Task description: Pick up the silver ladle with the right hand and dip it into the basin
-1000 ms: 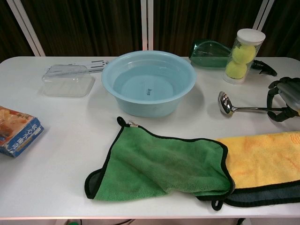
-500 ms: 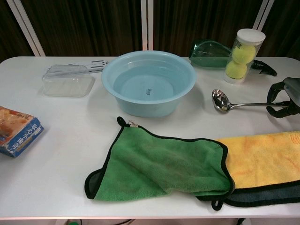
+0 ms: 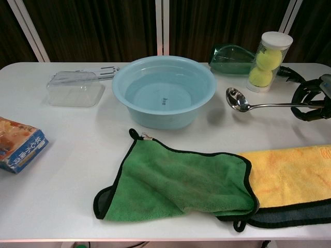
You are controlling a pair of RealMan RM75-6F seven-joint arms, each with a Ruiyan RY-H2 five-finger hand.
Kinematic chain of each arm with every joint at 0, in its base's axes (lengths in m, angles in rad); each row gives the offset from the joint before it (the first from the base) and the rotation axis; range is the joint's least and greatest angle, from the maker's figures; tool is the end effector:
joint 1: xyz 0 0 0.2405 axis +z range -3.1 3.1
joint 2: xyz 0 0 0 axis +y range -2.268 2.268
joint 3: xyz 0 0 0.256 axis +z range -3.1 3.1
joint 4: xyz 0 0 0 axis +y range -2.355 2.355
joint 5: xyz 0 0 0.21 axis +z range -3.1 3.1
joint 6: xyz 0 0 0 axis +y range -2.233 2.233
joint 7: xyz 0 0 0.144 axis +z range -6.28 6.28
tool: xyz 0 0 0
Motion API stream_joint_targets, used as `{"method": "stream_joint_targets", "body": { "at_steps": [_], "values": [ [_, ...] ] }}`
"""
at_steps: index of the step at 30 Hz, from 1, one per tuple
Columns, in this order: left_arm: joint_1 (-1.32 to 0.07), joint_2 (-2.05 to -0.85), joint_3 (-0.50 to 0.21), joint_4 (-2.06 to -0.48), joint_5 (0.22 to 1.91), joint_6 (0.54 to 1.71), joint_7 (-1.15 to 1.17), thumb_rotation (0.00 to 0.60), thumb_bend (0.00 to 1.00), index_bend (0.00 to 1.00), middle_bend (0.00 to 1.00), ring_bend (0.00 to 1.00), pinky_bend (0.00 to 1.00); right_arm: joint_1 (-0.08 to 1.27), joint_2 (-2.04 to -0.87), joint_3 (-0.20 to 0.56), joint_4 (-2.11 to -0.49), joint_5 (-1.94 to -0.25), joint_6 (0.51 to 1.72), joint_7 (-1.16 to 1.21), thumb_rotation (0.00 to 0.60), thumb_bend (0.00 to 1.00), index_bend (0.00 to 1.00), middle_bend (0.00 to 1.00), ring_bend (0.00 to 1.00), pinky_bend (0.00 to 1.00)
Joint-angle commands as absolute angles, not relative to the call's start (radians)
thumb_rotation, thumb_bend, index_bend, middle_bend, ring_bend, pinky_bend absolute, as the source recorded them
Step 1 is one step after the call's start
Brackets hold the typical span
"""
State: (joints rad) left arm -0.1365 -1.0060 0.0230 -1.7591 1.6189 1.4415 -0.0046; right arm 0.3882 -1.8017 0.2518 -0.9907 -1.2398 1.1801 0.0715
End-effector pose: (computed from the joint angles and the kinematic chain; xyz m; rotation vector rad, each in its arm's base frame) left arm -0.2742 0.1764 0.1597 -1.5708 -0.9355 -0.9550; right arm -0.2953 -0.3058 -0.0155 1.2454 -1.1667 1.0051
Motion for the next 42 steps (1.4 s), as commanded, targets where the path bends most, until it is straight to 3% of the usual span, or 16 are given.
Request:
{"method": "stream_joint_targets", "body": {
  "at_steps": [1, 7, 20, 31, 36, 42],
  "values": [
    [-0.136, -1.006, 0.022, -1.759, 1.619, 1.443, -0.005, 0.600, 0.02, 0.26, 0.12, 0.07, 0.23, 0.374, -1.780, 0.253, -1.034, -1.247, 1.199, 0.094, 0.600, 0.62, 0.89, 0.46, 0.45, 0.84],
    [-0.135, -1.005, 0.023, -1.759, 1.619, 1.443, -0.005, 0.600, 0.02, 0.26, 0.12, 0.07, 0.23, 0.360, -1.745, 0.257, -1.110, -1.248, 1.211, 0.130, 0.600, 0.64, 0.89, 0.47, 0.52, 0.91],
    [-0.133, -1.005, 0.023, -1.762, 1.620, 1.447, -0.001, 0.600, 0.02, 0.26, 0.12, 0.07, 0.23, 0.378, -1.661, 0.292, -1.302, -1.230, 1.192, 0.112, 0.600, 0.64, 0.89, 0.47, 0.59, 0.95],
    [-0.134, -1.009, 0.018, -1.750, 1.619, 1.453, -0.014, 0.600, 0.02, 0.26, 0.09, 0.07, 0.23, 0.516, -1.618, 0.429, -1.547, -1.092, 1.137, -0.128, 0.600, 0.64, 0.90, 0.51, 0.66, 0.96],
    [-0.135, -1.009, 0.016, -1.743, 1.614, 1.452, -0.025, 0.600, 0.02, 0.26, 0.09, 0.07, 0.23, 0.641, -1.666, 0.469, -1.510, -1.003, 1.123, -0.341, 0.600, 0.64, 0.90, 0.51, 0.66, 0.96],
    [-0.136, -1.005, 0.014, -1.741, 1.605, 1.448, -0.034, 0.600, 0.02, 0.26, 0.09, 0.07, 0.23, 0.777, -1.747, 0.441, -1.371, -0.966, 1.116, -0.576, 0.600, 0.64, 0.91, 0.52, 0.66, 0.96]
  ]
}}
